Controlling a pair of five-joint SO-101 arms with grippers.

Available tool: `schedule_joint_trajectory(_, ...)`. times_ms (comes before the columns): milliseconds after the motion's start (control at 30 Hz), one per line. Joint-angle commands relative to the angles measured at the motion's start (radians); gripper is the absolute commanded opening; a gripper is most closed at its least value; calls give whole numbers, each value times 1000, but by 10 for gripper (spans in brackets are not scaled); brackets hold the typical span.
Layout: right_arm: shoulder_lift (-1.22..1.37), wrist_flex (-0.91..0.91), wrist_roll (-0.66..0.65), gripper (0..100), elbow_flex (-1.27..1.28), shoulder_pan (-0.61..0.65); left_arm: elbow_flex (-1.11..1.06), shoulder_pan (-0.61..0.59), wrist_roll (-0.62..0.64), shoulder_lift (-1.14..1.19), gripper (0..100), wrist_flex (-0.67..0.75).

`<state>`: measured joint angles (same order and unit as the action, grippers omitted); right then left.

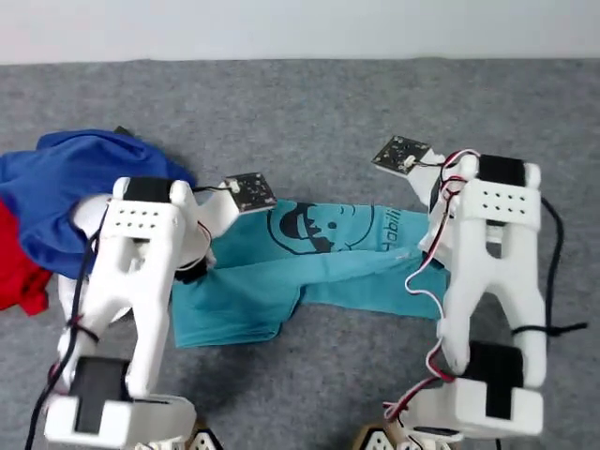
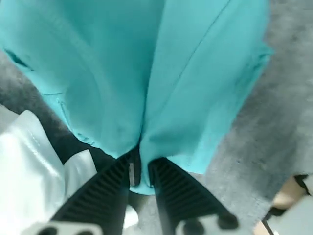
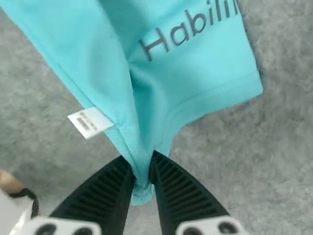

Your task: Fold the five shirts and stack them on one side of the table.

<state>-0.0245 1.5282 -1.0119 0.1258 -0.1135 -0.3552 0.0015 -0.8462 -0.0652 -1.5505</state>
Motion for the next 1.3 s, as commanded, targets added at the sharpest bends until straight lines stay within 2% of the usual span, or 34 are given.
schedule_joint_trajectory(0, 41, -64, -2, 11, -6, -15, 4, -34, -17, 69, 8, 71)
schedule_joint_trajectory(133, 77, -74, 23, 39, -12, -15, 15, -28, -15, 138, 22, 71)
schedule_joint_trajectory(300, 8, -35, 86, 199, -14, -13, 110, -28, 61, 129, 77, 2)
schedule_joint_trajectory(367, -42, -18, 106, 232, -14, -8, 171, -28, 86, 103, 91, -44)
schedule_joint_trajectory(533, -174, -1, 109, 240, -14, -8, 308, -28, 107, 8, 118, -133)
schedule_joint_trajectory(700, -271, -1, 110, 240, -14, -10, 351, -48, 107, -55, 120, -137)
schedule_joint_trajectory(800, -302, -1, 110, 239, -12, -13, 348, -91, 114, -57, 115, -86)
schedule_joint_trajectory(933, -303, -1, 149, 238, -9, -16, 344, -178, 252, 20, 115, 86)
schedule_joint_trajectory(1133, -302, -7, 275, 238, -6, -8, 360, -206, 390, 316, 78, 290)
schedule_joint_trajectory(1267, -300, -12, 316, 238, 11, -8, 466, -210, 416, 520, 34, 338)
